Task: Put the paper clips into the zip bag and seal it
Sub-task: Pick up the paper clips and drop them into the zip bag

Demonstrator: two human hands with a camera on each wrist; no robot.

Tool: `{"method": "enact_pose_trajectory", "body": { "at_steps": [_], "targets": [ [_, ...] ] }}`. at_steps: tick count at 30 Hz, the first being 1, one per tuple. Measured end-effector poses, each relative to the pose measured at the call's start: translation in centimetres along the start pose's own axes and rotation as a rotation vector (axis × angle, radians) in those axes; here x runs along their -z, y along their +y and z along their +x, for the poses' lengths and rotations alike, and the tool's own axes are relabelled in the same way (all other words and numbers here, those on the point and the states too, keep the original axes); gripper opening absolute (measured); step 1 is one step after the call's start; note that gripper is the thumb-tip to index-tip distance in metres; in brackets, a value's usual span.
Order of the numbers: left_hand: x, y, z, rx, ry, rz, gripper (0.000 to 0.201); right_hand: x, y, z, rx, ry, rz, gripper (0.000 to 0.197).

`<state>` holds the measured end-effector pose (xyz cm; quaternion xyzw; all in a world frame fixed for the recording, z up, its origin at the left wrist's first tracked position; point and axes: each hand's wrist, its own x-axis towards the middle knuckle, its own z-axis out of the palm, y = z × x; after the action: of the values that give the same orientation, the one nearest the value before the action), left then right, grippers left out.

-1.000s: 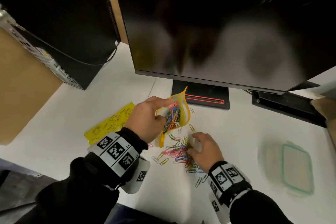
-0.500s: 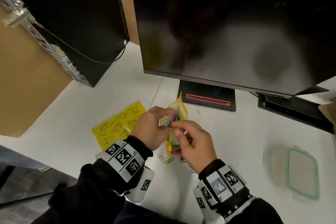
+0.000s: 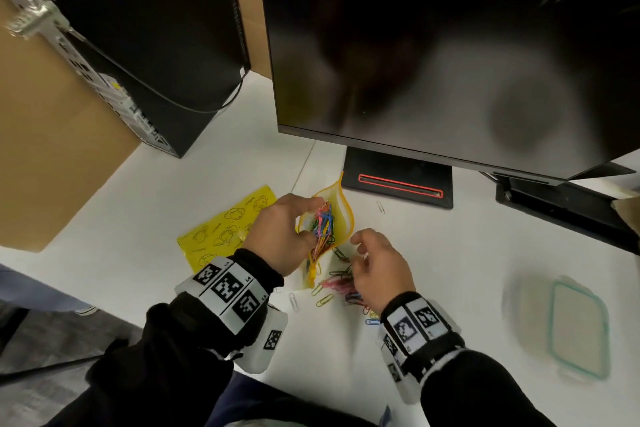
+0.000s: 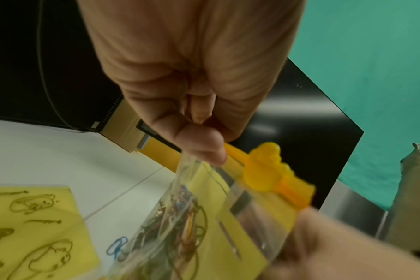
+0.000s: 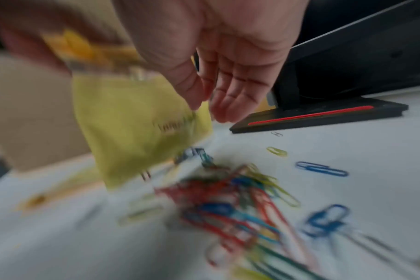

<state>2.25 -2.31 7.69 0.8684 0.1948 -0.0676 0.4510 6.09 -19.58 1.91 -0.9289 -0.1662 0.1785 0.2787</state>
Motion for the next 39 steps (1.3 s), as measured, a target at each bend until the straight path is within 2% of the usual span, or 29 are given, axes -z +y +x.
{"method": "enact_pose_trajectory", "body": {
  "at_steps": [3, 7, 9, 11, 14, 19, 20, 21, 23, 25, 27, 32, 35, 39],
  "targets": [
    [0.9, 0.2, 0.2, -0.004, 0.053, -0.022, 0.05, -1.4, 0.4, 1.0, 0.13, -0.254, -0.263, 0.047],
    [1.6, 0.6, 0.7, -0.034, 0.088, -0.029, 0.05, -3.8, -0.5, 0.8, 0.602, -0.473, -0.485, 0.058],
    [1.9, 0.7, 1.2, -0.04, 0.087, -0.021, 0.049, -5.2, -1.0, -0.2, 0.722, -0.648, -0.632, 0.063],
    [2.2, 0.7, 1.6, -0.033, 0.078, -0.016, 0.048, -6.2, -0.8, -1.0, 0.738, -0.757, -0.73, 0.055],
    [2.6, 0.5, 2.0, -0.023, 0.061, -0.019, 0.047, -7.1, 1.6, -1.5, 0.659, -0.736, -0.712, 0.056],
    [2.6, 0.0, 2.2, -0.015, 0.045, -0.012, 0.048, -5.0, 3.7, -0.8, 0.411, -0.621, -0.729, 0.066],
    [2.7, 0.0, 2.2, -0.014, 0.05, -0.021, 0.048, -4.7, 3.3, -0.4, 0.415, -0.534, -0.707, 0.07],
    [2.8, -0.1, 2.3, -0.014, 0.062, -0.025, 0.048, -4.3, 2.5, 0.1, 0.402, -0.509, -0.666, 0.073],
    [3.2, -0.3, 2.5, -0.014, 0.09, -0.021, 0.048, -4.3, 1.3, 1.3, 0.492, -0.549, -0.6, 0.07],
    [3.5, -0.4, 2.8, -0.018, 0.106, -0.016, 0.049, -5.0, 0.3, 1.9, 0.586, -0.61, -0.638, 0.061],
    [3.8, -0.3, 3.0, -0.011, 0.097, 0.005, 0.05, -5.8, -0.1, 2.3, 0.632, -0.628, -0.692, 0.062],
    [4.2, -0.4, 3.2, 0.031, 0.075, 0.035, 0.05, -6.9, -0.9, 3.7, 0.485, -0.646, -0.694, 0.056],
    [4.4, -0.5, 3.3, 0.041, 0.076, 0.031, 0.05, -7.3, -2.5, 4.8, 0.465, -0.672, -0.775, 0.057],
    [4.6, -0.7, 3.7, 0.054, 0.094, 0.033, 0.049, -6.7, 0.1, 4.2, 0.518, -0.608, -0.724, 0.068]
  ]
}}
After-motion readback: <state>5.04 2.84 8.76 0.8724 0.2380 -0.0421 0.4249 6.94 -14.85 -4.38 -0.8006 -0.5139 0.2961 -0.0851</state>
